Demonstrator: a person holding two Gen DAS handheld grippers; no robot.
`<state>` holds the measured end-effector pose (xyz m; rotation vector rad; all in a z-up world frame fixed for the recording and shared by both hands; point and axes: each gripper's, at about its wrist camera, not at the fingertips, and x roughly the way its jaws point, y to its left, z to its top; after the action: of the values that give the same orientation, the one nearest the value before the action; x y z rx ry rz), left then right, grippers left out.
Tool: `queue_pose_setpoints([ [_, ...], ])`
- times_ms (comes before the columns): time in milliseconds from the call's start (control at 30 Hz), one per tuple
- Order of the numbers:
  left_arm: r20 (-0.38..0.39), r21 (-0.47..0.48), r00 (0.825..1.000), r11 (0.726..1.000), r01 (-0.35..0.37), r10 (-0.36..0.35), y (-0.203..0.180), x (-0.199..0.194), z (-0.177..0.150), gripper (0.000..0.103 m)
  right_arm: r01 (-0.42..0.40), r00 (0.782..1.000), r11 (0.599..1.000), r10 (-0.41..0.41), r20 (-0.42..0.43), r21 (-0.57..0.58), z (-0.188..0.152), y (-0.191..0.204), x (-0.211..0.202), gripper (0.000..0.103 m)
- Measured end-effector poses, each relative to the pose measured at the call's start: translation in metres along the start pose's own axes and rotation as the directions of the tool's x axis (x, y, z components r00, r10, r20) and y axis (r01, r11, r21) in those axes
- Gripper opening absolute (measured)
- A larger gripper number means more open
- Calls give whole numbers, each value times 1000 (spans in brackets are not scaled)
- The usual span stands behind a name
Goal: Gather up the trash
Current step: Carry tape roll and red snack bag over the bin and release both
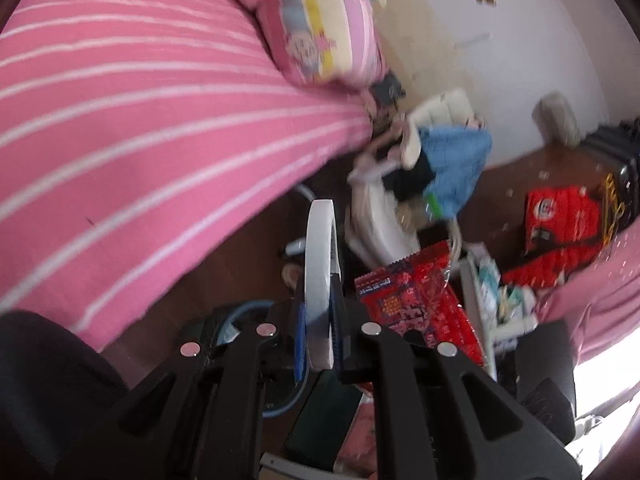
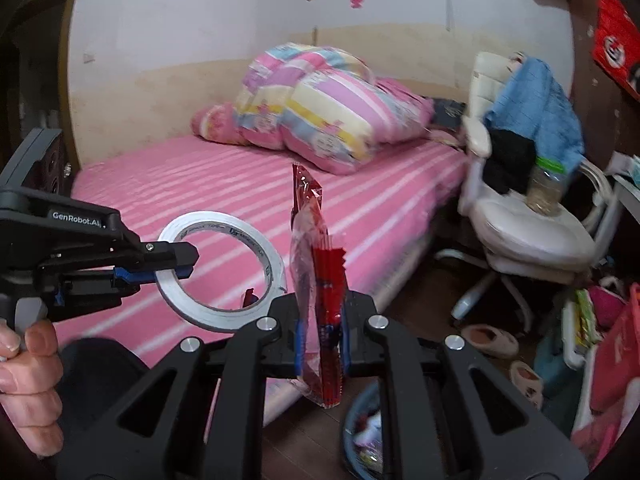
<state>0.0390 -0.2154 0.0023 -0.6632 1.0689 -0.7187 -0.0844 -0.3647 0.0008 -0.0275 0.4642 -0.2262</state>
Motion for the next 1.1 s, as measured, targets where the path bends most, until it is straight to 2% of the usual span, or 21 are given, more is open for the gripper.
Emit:
queue_pose_setpoints([
  [200,-132,37,991,999,-22,27,-10,61,-26,10,64,995,996,-60,-77,59,-34,-52,3,13],
  [333,-212,75,975,996,-48,63,-15,103,-43,10,95,988,993,-85,-126,75,-55,-75,11,13],
  [567,-345,110,932,991,-78,112,-12,172,-72,10,148,967,983,-120,-224,109,-93,-110,32,13],
  [833,-465,269,865,961,-65,188,-18,248,-101,10,215,929,964,-152,-338,157,-132,-147,63,13],
  [900,-466,316,858,946,-67,217,-20,260,-104,12,226,921,960,-155,-358,166,-138,-153,70,13],
  [1000,-486,329,845,942,-62,225,-15,273,-107,15,237,909,956,-155,-387,173,-146,-161,81,14],
  [1033,-486,339,842,938,-66,235,-13,277,-108,22,238,904,955,-151,-400,177,-148,-164,86,16],
  [1067,-482,352,841,933,-71,245,-13,280,-108,39,242,898,954,-151,-413,179,-151,-166,90,18],
  [1100,-476,359,843,931,-74,251,-13,282,-108,51,248,895,952,-155,-419,178,-152,-167,91,22],
])
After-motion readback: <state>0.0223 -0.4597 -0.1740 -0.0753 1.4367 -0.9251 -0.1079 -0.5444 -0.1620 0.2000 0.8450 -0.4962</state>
